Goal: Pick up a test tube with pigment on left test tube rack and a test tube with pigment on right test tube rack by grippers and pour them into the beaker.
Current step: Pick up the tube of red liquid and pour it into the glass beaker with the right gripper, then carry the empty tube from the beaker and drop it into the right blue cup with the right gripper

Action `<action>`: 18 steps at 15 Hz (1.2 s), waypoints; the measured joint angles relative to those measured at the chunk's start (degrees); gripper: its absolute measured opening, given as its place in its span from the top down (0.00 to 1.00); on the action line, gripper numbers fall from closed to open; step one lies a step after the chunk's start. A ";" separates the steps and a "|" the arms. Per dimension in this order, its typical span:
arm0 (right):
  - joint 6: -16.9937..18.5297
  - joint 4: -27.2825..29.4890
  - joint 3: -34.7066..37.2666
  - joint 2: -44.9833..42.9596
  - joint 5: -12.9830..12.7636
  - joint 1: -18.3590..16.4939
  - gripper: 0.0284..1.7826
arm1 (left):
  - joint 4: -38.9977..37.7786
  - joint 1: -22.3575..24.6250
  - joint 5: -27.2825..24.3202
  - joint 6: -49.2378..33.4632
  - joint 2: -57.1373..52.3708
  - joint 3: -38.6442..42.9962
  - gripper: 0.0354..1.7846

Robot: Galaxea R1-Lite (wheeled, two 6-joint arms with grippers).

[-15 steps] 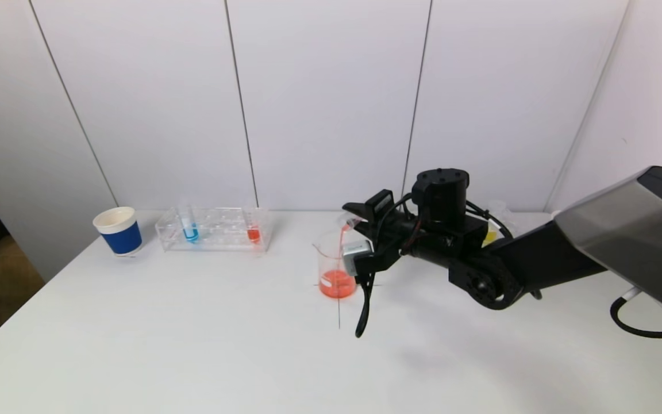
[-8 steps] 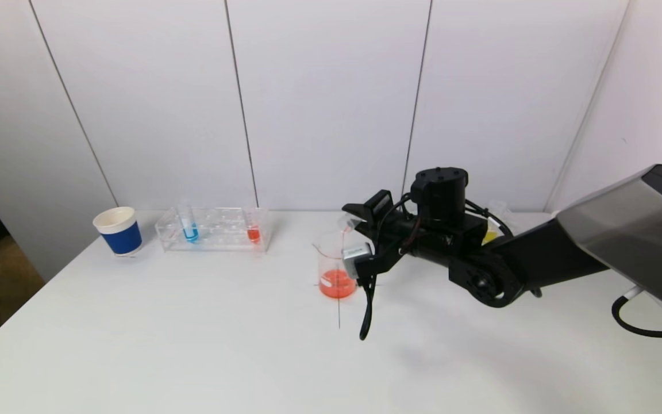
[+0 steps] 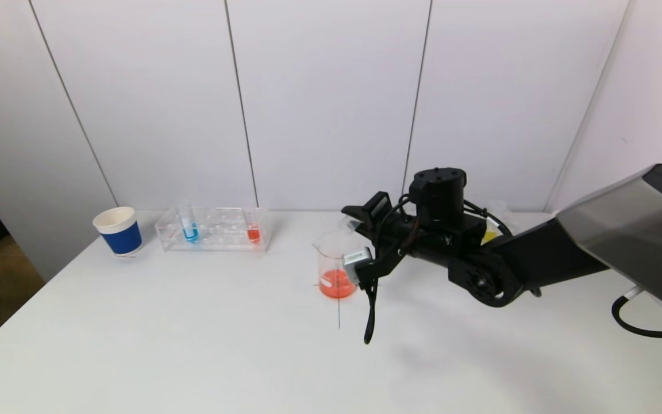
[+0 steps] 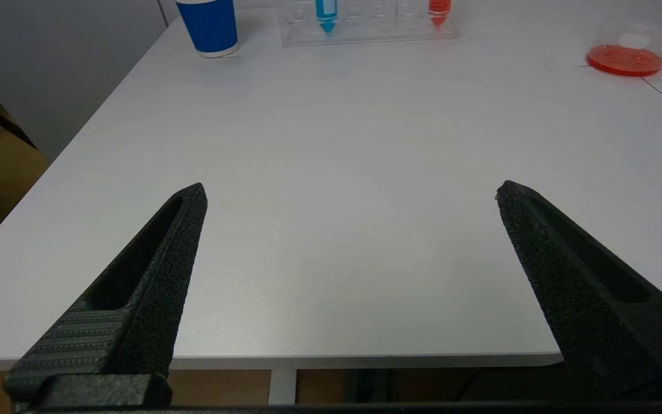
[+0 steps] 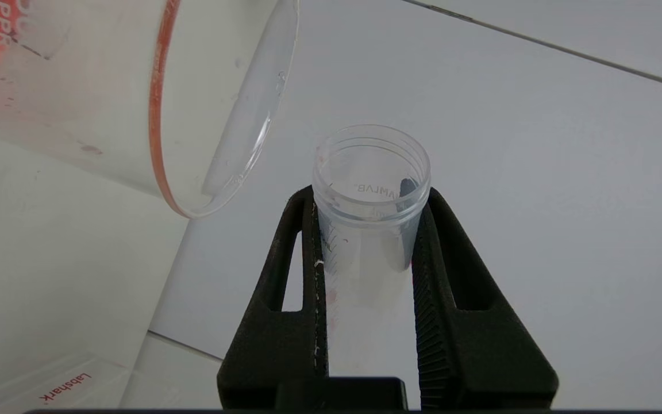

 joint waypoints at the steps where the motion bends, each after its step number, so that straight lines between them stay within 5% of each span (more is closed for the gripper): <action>1: -0.15 0.05 -0.02 -0.01 -0.32 0.15 0.74 | 0.02 0.02 0.05 -0.02 0.00 0.00 0.01; 12: 0.88 0.44 0.00 -0.83 -1.21 0.72 0.74 | 0.02 0.00 -0.04 0.00 0.00 0.00 0.01; 18: 18.16 -0.63 -0.13 -3.67 -5.21 1.93 0.74 | -0.02 0.02 -0.04 -0.02 0.00 0.00 0.01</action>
